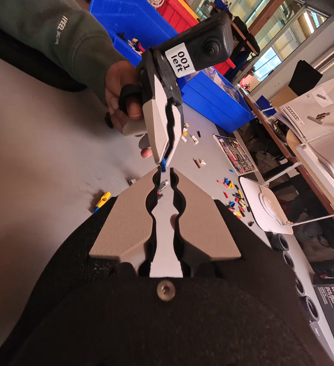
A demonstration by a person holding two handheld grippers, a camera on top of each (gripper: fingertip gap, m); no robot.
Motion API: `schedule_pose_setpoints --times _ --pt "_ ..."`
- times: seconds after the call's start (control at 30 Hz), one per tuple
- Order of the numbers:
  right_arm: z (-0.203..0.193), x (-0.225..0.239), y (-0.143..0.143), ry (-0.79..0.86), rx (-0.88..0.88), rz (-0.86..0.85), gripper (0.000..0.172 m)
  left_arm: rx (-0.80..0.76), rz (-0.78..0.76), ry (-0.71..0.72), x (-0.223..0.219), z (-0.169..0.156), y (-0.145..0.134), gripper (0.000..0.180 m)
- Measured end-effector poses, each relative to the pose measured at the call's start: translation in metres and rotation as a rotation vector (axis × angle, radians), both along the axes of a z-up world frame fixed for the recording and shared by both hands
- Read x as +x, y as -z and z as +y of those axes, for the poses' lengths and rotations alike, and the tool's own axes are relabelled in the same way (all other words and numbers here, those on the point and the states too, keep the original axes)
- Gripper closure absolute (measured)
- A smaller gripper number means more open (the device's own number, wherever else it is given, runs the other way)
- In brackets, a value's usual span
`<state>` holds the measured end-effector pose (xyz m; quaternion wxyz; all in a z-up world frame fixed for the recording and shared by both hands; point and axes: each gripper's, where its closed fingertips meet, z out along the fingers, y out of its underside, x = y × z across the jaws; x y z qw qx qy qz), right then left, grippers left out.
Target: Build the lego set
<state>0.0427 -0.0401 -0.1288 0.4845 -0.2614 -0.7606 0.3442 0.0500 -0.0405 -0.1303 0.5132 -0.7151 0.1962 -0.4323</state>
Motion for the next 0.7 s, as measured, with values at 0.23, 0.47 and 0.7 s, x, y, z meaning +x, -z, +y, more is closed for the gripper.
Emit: schedule_pose_setpoints --times 0.23,0.47,0.7 --pt "-0.0058 0.0028 -0.0052 -0.031 -0.042 0.014 0.167 0.014 -0.022 0.028 0.0037 -0.0034 -0.0045 0.178" --pt "-0.0061 0.0032 -0.0009 -0.034 -0.064 -0.019 0.17 0.004 -0.017 0.023 0.0036 -0.0026 -0.002 0.177" --pt "-0.0088 0.0029 0.0023 -0.042 -0.06 -0.027 0.17 -0.022 -0.038 0.038 0.0043 -0.0037 -0.0004 0.177"
